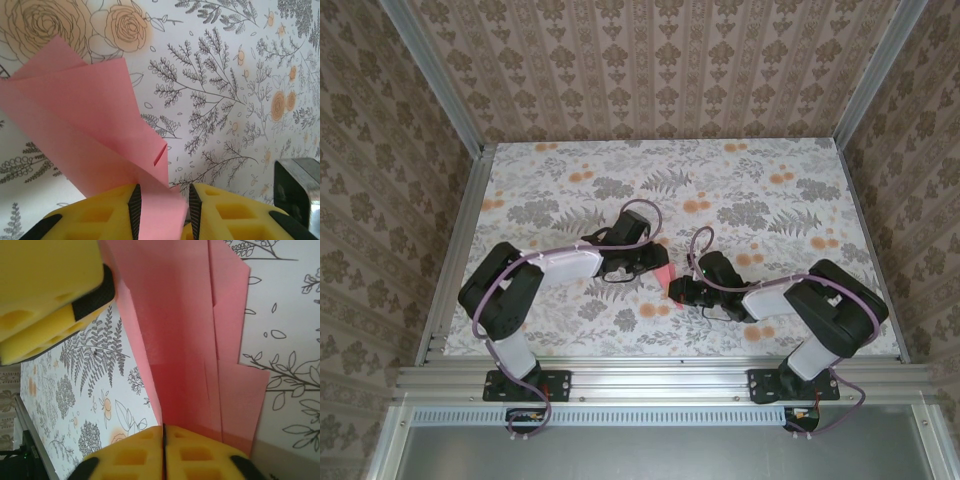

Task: Fold a paper plane with a square sheet of paper (pick it up from the middle)
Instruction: Fold the wing for the fifth time at the center of the table.

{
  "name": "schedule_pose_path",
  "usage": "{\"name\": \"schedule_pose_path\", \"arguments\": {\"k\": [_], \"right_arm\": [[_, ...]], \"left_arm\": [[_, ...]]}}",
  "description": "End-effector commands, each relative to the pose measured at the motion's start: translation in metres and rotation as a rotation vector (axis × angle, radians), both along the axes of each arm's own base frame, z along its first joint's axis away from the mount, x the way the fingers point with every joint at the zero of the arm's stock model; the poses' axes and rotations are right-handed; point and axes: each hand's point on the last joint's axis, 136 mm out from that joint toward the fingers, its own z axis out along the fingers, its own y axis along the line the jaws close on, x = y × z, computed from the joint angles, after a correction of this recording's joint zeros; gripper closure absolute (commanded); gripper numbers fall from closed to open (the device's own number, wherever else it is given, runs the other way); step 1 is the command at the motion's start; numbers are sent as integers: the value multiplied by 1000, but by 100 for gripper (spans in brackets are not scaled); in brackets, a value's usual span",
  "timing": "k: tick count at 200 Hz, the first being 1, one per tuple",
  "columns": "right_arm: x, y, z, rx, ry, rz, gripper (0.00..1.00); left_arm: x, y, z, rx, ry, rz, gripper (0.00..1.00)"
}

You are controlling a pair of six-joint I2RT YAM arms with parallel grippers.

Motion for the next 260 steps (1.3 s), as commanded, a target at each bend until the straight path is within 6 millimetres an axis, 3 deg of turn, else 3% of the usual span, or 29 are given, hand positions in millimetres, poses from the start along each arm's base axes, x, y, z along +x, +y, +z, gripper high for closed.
{"name": "schedule_pose_path", "arguments": {"k": [1,55,59,86,136,140,174,212,260], "right_arm": [[2,0,16,-18,-37,30,78],[-4,-25,18,-247,-104,95,53],[-2,-25,27,-247,-139,99,52],[-4,-28,28,-360,-234,180,41],[-2,-18,31,-481,-329,279,39],[-2,-17,23,-496,-313,294,39],[1,-5,17,-523,-308,329,40],[5,-2,12,-532,-296,326,54],[6,-4,7,-540,-285,315,60]], "left_arm": [[11,-1,-1,-12,-13,10,66],[16,-2,-5,-9,-1,4,67],[16,-3,-5,-10,-2,3,67],[17,-4,-5,-13,-1,1,67],[17,-6,-4,-18,5,-5,67],[17,-6,-4,-18,5,-5,67],[16,-6,-5,-15,9,-5,67],[17,-7,-4,-17,8,-8,67],[16,-8,-4,-19,11,-11,68]]}}
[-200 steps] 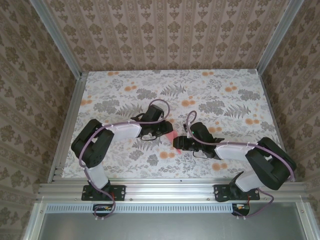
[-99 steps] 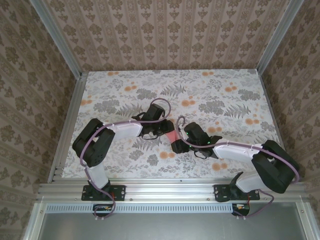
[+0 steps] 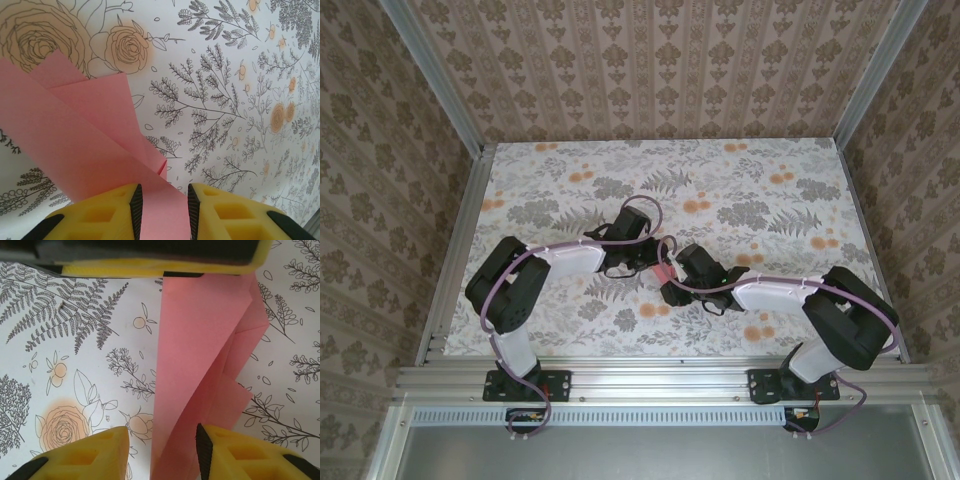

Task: Fold a paper plane with a square sheet of paper (pick it up from the middle)
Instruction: Fold the wing for the fifth time at the center of the table.

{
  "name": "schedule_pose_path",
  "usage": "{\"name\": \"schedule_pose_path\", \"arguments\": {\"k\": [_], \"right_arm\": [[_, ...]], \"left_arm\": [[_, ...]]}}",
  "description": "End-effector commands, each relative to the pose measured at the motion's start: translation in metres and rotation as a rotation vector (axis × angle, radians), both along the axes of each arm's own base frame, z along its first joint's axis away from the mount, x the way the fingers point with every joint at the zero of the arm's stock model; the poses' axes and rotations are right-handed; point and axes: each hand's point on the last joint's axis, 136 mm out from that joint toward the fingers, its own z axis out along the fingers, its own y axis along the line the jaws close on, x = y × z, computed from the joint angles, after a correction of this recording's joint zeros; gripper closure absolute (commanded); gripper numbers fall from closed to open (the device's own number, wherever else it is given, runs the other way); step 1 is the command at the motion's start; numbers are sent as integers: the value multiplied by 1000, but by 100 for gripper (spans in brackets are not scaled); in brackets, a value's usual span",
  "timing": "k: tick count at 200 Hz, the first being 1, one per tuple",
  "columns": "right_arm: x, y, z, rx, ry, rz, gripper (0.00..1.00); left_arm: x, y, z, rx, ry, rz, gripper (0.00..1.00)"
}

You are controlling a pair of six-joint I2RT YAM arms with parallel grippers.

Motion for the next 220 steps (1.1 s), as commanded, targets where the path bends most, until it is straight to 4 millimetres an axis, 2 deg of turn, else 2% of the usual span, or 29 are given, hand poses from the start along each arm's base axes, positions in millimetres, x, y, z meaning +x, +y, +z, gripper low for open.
{"name": "schedule_pose_path", "arguments": {"k": [1,47,78,107,154,220], "right_arm": [[4,2,-2,-21,-4,-4,60],[6,1,-4,-9,-1,-31,81],[4,1,-6,25,13,-52,89],[1,6,-6,126,50,-74,99],[0,12,-6,292,106,-118,100],[0,4,-20,398,207,-225,100]], "left_arm": [[4,-3,1,-4,-4,-16,68],[4,-3,2,-5,-5,-19,68],[6,-3,5,-10,-11,-17,68],[6,-5,17,-26,-35,-28,66],[5,-6,31,-48,-59,-47,62],[-4,-13,43,-88,-104,-93,54]]}}
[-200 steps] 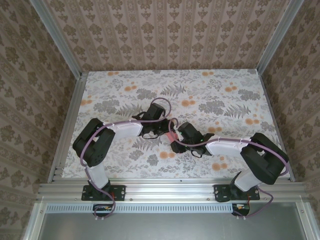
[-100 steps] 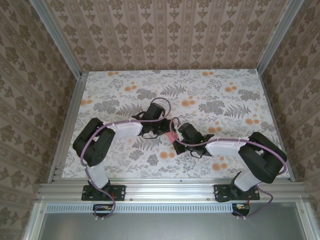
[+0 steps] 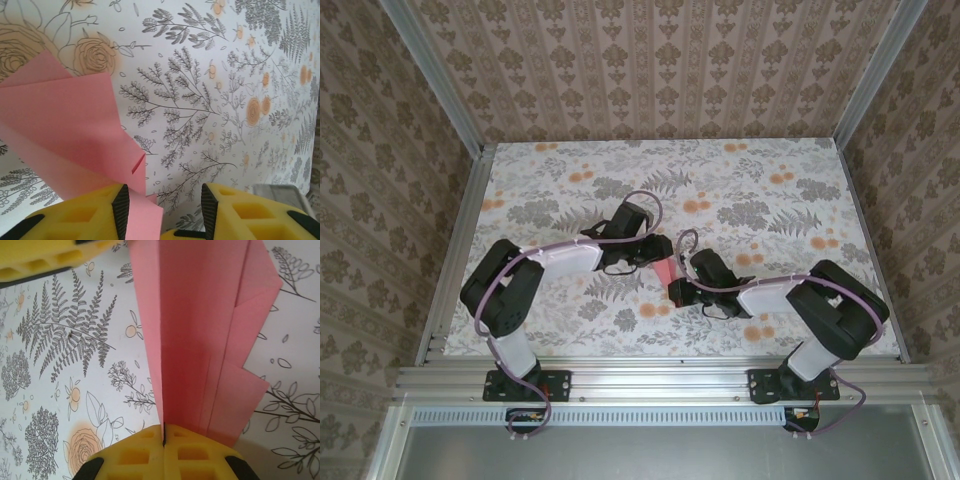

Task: Fold a paper plane with a square sheet of paper (pick it up from the middle)
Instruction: Fold the wing for the fifth time at the center of the table.

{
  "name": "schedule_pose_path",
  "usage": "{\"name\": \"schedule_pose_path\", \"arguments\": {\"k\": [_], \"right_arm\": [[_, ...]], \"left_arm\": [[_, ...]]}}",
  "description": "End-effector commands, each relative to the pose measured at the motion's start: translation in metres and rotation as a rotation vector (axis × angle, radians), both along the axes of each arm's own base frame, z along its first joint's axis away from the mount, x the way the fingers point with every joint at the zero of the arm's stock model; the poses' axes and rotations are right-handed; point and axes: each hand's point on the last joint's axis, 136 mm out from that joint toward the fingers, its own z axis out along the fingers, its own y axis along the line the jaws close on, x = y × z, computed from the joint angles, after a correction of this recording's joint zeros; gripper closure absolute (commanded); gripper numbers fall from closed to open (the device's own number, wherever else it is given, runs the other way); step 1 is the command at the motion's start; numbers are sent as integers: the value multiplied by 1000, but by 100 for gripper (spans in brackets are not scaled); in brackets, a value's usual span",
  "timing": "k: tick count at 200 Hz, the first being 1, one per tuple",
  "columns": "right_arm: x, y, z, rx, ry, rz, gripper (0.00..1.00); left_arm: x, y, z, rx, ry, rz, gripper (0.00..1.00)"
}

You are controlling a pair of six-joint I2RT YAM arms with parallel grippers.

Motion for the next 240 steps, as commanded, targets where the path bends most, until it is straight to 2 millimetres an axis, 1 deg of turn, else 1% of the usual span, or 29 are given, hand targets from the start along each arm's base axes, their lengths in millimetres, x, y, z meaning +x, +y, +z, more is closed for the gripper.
{"name": "schedule_pose_path", "arguments": {"k": [1,13,57,94,154,208,240], "right_arm": [[-2,1,-4,79,63,-41,100],[-2,0,-6,96,83,-56,100],[3,-3,-3,201,127,-125,100],[5,-4,-5,222,165,-146,100],[6,-3,-5,252,205,-157,100],[4,-4,-6,250,215,-154,100],[5,-3,-5,251,215,-154,98]], "left_arm": [[-3,-6,22,-44,-62,-42,54],[-4,-6,23,-51,-67,-41,54],[-5,-2,24,-43,-92,-32,54],[-4,-4,13,-31,-73,-40,59],[0,-16,-2,-37,-57,-71,58],[0,-19,-17,-35,-48,-90,57],[0,-17,-23,-17,-42,-83,57]]}}
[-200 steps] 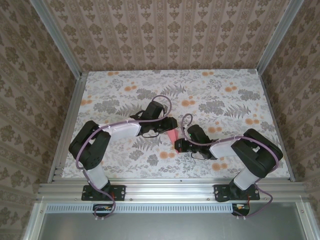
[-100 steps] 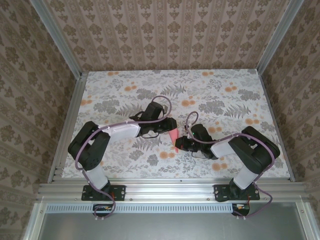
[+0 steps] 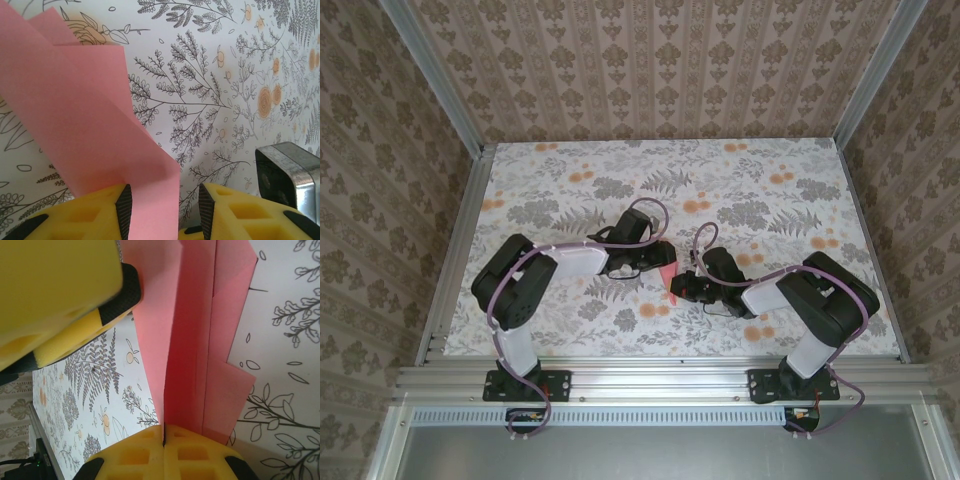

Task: Fold a paper plane with a square sheet of paper (pick it up from the middle)
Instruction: Fold the wing for the fifth time at the center of the table.

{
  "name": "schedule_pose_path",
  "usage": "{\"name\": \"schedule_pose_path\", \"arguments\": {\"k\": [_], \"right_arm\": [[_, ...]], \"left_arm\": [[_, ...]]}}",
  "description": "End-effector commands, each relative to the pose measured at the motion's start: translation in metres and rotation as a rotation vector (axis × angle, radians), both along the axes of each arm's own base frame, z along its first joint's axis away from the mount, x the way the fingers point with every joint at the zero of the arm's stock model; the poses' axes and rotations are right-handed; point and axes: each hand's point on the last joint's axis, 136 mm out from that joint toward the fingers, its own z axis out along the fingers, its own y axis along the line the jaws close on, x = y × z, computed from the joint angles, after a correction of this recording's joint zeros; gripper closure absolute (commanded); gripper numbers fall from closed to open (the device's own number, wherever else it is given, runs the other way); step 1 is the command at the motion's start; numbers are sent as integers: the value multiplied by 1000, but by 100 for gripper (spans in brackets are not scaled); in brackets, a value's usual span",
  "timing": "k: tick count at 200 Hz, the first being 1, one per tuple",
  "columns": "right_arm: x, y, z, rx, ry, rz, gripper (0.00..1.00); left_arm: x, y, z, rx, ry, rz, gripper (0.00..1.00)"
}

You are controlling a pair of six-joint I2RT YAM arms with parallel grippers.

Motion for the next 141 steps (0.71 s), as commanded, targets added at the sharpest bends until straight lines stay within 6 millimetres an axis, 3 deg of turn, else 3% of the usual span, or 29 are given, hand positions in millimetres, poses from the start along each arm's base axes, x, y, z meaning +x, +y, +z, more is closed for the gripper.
{"name": "schedule_pose_path", "arguments": {"k": [1,78,141], "right_arm": [[-5,-1,-6,3,37,8,98],[-2,-2,13,-15,19,10,85],[-5,-18,22,-168,17,23,63]], "left_arm": [[3,-6,3,-9,-29,-27,57],[-1,-6,-15,18,2,-43,58],[-2,-8,-15,15,3,-49,58]]}}
